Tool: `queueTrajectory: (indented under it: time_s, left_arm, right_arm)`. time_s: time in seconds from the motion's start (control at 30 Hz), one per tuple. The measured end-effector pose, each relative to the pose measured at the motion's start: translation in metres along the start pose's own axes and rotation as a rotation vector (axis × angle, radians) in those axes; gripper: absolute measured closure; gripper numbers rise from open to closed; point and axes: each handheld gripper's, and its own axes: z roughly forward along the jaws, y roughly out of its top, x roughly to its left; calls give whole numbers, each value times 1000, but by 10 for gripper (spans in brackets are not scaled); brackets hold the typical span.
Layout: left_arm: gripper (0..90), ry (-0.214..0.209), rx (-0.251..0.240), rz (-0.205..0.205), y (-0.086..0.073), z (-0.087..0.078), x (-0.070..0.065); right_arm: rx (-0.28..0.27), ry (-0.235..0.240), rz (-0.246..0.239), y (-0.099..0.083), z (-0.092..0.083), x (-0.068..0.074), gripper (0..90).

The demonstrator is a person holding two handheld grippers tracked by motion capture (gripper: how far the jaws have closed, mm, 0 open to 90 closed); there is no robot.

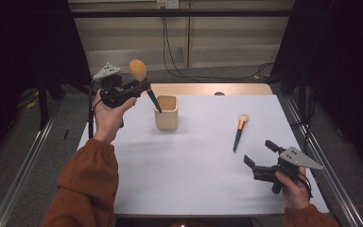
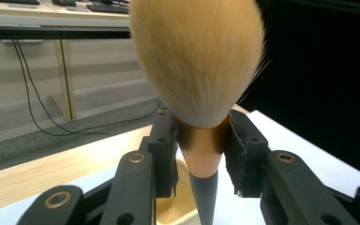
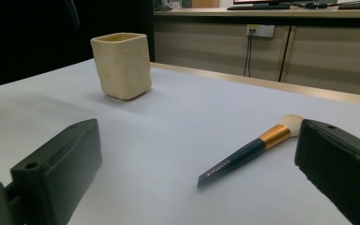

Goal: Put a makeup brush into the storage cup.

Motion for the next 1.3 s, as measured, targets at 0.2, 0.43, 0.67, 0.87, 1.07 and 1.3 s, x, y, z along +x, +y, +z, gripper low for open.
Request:
queueTrajectory:
  time_s: [0.2,0.43,0.67,0.87,1.07,1.3]
  left_arm:
    - [663,12,-16,22,5,4,1]
    - [663,12,-23,49,1,17,1]
    - [663,15,-25,53,-2,26,0]
    - [663,23,-3,66,-7,37,-1]
    - [663,33,17,56,-13,44,3]
    - [663,33,38,66,-20,49,2]
  right_arm:
    - [4,17,16,0,0,1,2]
    - [10,30,16,0,1,1,0]
    - [2,27,11,0,0,1,0]
    - [6,27,5,0,0,1,0]
    - [5,36,2,-1,0,2,0]
    - [2,45,4,-1,0,2,0]
